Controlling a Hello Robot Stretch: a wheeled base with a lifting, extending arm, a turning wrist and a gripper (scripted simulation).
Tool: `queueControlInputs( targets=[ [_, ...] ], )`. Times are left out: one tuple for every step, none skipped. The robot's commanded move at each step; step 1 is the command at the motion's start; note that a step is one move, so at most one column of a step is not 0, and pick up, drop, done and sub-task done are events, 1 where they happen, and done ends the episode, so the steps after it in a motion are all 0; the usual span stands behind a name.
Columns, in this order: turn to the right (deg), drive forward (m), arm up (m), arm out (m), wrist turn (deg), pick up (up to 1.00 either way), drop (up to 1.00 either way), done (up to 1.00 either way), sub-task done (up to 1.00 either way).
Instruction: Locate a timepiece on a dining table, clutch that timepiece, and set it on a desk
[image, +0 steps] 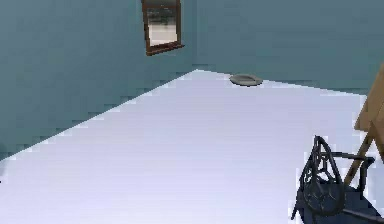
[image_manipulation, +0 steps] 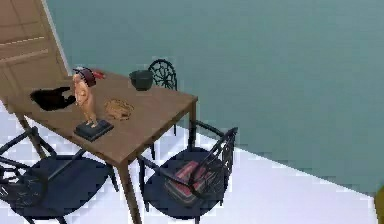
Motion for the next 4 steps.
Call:
queueControlInputs(
  targets=[
    [0.0, 1.0, 0.0, 0.0, 0.0, 0.0, 0.0, 0.0, 0.0],
    [27.0, 0.0, 0.0, 0.0, 0.0, 0.0, 0.0, 0.0, 0.0],
    [0.0, 0.7, 0.0, 0.0, 0.0, 0.0, 0.0, 0.0, 0.0],
    [45.0, 0.0, 0.0, 0.0, 0.0, 0.0, 0.0, 0.0, 0.0]
  ],
)
